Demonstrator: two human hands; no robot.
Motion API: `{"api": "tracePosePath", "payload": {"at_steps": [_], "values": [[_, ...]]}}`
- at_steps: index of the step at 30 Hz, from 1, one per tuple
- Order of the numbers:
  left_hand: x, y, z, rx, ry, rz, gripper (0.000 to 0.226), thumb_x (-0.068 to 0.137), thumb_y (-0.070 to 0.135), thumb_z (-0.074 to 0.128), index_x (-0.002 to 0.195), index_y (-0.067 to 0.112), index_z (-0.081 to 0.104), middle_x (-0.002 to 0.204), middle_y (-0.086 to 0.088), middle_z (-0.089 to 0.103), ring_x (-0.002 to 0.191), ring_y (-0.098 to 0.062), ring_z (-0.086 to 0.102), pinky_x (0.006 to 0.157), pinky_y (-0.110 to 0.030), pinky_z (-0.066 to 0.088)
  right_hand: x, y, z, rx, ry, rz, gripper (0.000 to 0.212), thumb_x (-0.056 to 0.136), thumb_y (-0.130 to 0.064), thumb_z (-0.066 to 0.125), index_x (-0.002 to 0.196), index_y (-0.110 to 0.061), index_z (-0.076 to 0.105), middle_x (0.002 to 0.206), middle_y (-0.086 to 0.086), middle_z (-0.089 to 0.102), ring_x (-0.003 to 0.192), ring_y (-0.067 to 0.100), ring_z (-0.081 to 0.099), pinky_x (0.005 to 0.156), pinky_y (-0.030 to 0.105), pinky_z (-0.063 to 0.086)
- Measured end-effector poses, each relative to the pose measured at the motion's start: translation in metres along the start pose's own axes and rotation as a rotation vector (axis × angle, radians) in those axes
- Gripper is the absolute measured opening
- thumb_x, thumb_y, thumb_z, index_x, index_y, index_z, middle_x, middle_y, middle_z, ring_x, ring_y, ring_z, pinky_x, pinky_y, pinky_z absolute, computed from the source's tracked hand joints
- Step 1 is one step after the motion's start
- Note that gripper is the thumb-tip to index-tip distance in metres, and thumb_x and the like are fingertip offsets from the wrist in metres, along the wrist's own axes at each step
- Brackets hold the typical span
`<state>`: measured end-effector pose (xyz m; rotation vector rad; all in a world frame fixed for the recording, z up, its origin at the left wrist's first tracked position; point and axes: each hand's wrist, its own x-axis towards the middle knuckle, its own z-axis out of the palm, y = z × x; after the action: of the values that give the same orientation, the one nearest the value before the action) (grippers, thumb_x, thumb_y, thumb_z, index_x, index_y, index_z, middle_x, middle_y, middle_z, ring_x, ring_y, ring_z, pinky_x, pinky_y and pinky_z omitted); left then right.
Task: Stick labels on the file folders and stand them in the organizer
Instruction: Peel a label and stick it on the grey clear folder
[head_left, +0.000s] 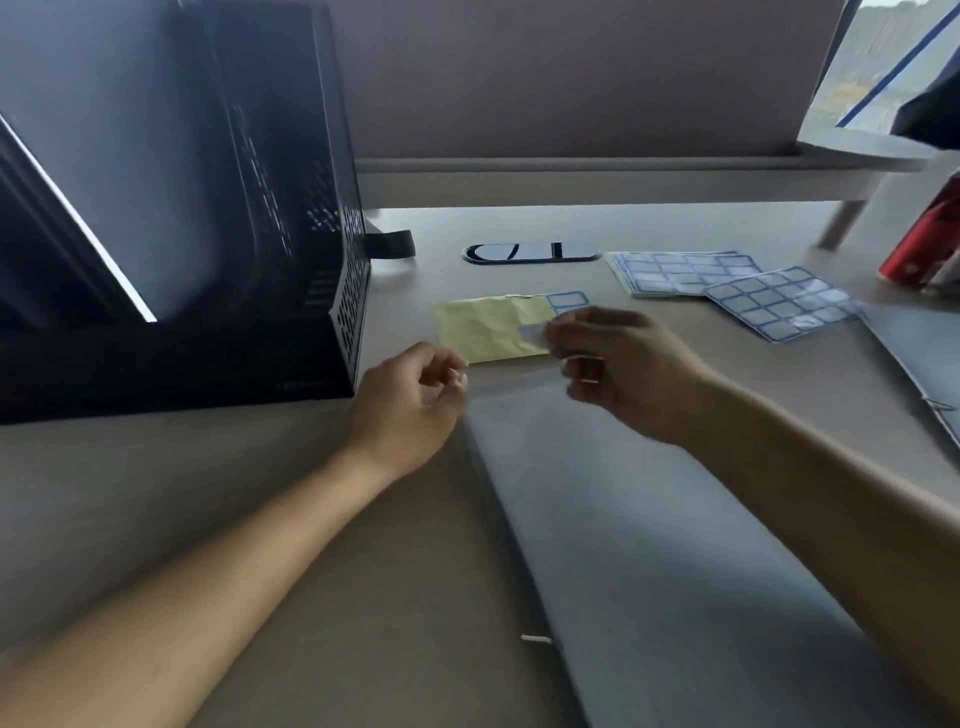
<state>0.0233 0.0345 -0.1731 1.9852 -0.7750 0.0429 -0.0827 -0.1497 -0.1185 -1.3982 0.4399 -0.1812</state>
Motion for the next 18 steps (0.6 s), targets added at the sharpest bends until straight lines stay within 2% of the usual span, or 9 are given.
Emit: {"api": "tracePosePath", "payload": {"at_steps": [2, 4, 5, 7, 9, 12, 15, 18], "values": [[0.002, 0.005, -0.001, -0.174, 0.020, -0.072, 0.009, 0.085, 0.013, 0.068, 0.088, 0.021, 0.067, 0.080, 0.008, 0.068, 0.069, 0.001, 0.060, 0.067, -0.018, 0.049, 0.002, 0.015, 0.008, -0.037, 0.022, -0.031, 0.008, 0.084, -0.008, 0.073, 0.087, -0.008, 0.066, 0.070, 0.005, 0.060, 0.051, 0.010, 0.049, 0.049, 0.021, 0.037], [0.002, 0.014, -0.002, -0.539, -0.022, -0.221, 0.019, 0.086, -0.004, 0.066, 0.092, 0.015, 0.066, 0.086, -0.002, 0.070, 0.078, -0.008, 0.065, 0.068, -0.020, 0.054, 0.004, 0.024, 0.014, -0.063, 0.070, -0.078, 0.010, 0.084, -0.005, 0.073, 0.079, -0.008, 0.064, 0.064, 0.004, 0.062, 0.049, 0.012, 0.051, 0.044, 0.020, 0.037], [0.001, 0.019, -0.002, -0.726, -0.054, -0.297, 0.022, 0.085, -0.007, 0.065, 0.095, 0.013, 0.065, 0.090, -0.006, 0.070, 0.082, -0.013, 0.066, 0.069, -0.023, 0.057, 0.004, 0.026, 0.016, -0.092, 0.093, -0.112, 0.012, 0.084, -0.004, 0.073, 0.077, -0.007, 0.064, 0.061, 0.004, 0.063, 0.048, 0.012, 0.052, 0.043, 0.019, 0.038], [0.001, 0.022, -0.001, -0.929, -0.100, -0.415, 0.026, 0.084, -0.009, 0.062, 0.102, 0.010, 0.063, 0.099, -0.013, 0.069, 0.087, -0.022, 0.067, 0.069, -0.027, 0.059, 0.003, 0.030, 0.017, -0.137, 0.120, -0.179, 0.012, 0.085, -0.004, 0.073, 0.076, -0.007, 0.065, 0.060, 0.004, 0.065, 0.048, 0.013, 0.055, 0.044, 0.020, 0.042], [0.001, 0.022, -0.001, -1.005, -0.202, -0.499, 0.029, 0.082, -0.010, 0.060, 0.106, 0.006, 0.064, 0.104, -0.020, 0.067, 0.086, -0.026, 0.069, 0.071, -0.028, 0.060, 0.000, 0.031, 0.016, -0.149, 0.134, -0.214, 0.010, 0.085, -0.004, 0.073, 0.078, -0.006, 0.066, 0.061, 0.004, 0.066, 0.049, 0.013, 0.057, 0.047, 0.022, 0.047], [0.002, 0.019, -0.006, -1.037, -0.414, -0.529, 0.029, 0.072, -0.008, 0.062, 0.095, 0.003, 0.075, 0.100, -0.020, 0.072, 0.089, -0.026, 0.073, 0.078, -0.031, 0.060, -0.003, 0.031, 0.017, -0.140, 0.139, -0.251, 0.008, 0.085, -0.003, 0.073, 0.081, -0.003, 0.066, 0.062, 0.007, 0.067, 0.049, 0.015, 0.059, 0.049, 0.025, 0.049], [0.005, 0.014, -0.009, -1.080, -0.483, -0.528, 0.036, 0.072, -0.010, 0.060, 0.103, 0.001, 0.073, 0.106, -0.020, 0.072, 0.095, -0.027, 0.072, 0.086, -0.034, 0.059, -0.005, 0.032, 0.020, -0.167, 0.143, -0.321, 0.010, 0.084, -0.002, 0.073, 0.078, -0.006, 0.067, 0.059, 0.003, 0.067, 0.049, 0.017, 0.060, 0.048, 0.026, 0.049], [0.005, 0.013, -0.011, -1.105, -0.516, -0.509, 0.041, 0.073, -0.011, 0.059, 0.110, 0.000, 0.069, 0.113, -0.020, 0.070, 0.099, -0.027, 0.071, 0.086, -0.035, 0.058, -0.006, 0.032, 0.022, -0.221, 0.152, -0.382, 0.013, 0.085, 0.000, 0.073, 0.076, -0.009, 0.067, 0.056, -0.001, 0.066, 0.047, 0.017, 0.060, 0.044, 0.025, 0.046]]}}
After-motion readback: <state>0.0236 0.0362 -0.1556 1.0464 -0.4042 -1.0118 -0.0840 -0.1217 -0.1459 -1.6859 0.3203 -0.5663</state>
